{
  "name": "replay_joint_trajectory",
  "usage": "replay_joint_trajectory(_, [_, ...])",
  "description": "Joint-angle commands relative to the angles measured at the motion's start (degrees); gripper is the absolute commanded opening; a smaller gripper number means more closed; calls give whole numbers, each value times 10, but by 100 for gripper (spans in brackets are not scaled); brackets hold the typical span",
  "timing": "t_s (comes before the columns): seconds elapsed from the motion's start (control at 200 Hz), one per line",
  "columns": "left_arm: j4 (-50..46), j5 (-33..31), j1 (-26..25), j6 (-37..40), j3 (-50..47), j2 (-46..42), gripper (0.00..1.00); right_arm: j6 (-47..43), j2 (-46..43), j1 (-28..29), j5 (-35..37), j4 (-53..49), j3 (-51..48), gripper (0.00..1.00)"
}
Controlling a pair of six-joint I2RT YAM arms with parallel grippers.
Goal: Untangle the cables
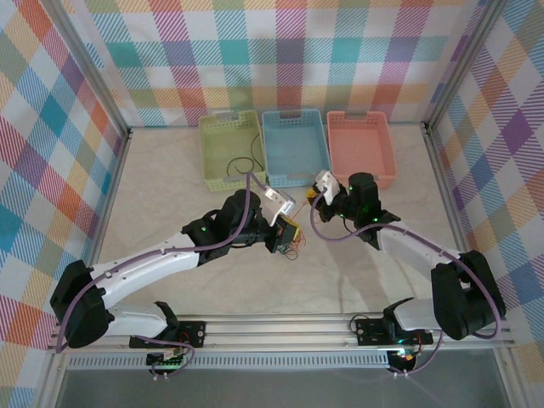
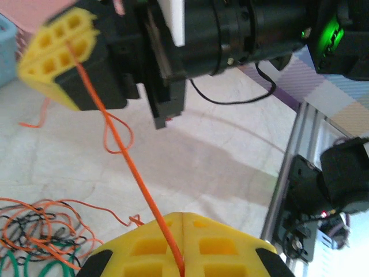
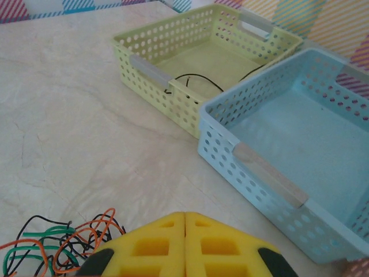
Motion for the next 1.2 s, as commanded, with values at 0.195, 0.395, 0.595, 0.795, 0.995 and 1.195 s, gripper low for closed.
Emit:
replay_joint_trajectory(0.195, [26,6,-7,-1,-18,-49,0,72,32,-79,80,71,-34,5])
replay_joint_trajectory(0.395, [30,6,-7,-4,-22,-61,0,80,43,-104,90,95,-42,6])
replay_joint_trajectory(0.595, [29,9,-7,-3,-21,-56,0,56,46,-104,-7,97,-32,13])
replay_joint_trajectory(0.795, [29,10,-7,-3,-20,-55,0,45,42,-104,-27,101,-30,18])
replay_joint_trajectory(0.995, [29,5,-7,-2,-21,-57,0,42,46,-104,30,98,-28,23])
replay_joint_trajectory(1.195, [32,-3,-7,-4,-25,-65,0,37,48,-113,109,105,-30,26])
